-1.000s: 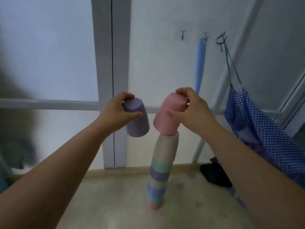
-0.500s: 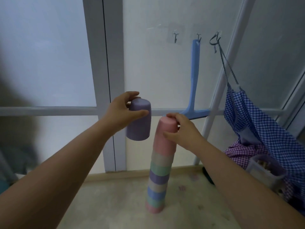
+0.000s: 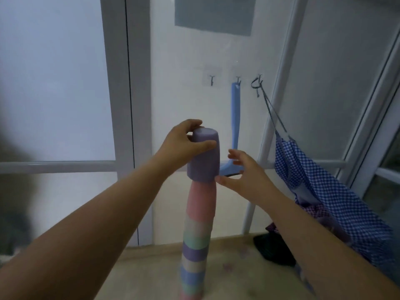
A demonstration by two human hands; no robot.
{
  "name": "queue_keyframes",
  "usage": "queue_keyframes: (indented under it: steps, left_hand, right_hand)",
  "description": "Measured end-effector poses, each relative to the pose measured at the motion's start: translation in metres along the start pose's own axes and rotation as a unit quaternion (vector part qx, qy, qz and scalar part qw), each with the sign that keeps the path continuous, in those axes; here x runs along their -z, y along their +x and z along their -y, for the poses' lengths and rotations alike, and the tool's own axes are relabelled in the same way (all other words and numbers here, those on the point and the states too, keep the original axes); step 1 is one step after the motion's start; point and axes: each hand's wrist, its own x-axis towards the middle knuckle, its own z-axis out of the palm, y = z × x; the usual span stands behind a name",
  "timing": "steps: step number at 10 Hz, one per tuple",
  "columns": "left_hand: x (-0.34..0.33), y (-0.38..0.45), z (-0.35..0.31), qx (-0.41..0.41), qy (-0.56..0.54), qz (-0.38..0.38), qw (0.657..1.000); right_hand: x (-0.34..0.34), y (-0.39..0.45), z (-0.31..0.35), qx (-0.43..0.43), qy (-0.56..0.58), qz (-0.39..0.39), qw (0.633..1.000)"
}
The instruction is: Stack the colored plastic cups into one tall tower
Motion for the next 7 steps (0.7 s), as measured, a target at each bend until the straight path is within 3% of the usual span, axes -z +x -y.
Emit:
queue_keyframes:
  steps: [3,7]
  left_hand:
    - [-0.039,-0.03,0.043,0.078,0.046,0.044,0.995]
    - [-0.024,-0.034,0.04,0.051,0.066,0.031,0.996]
  right_hand:
    - [0.008,-0.012,-0.012,-0.028,-0.006,0.008,1.0]
    - [0.007,-0.009,-0.007,-0.031,0.01,0.023,0.999]
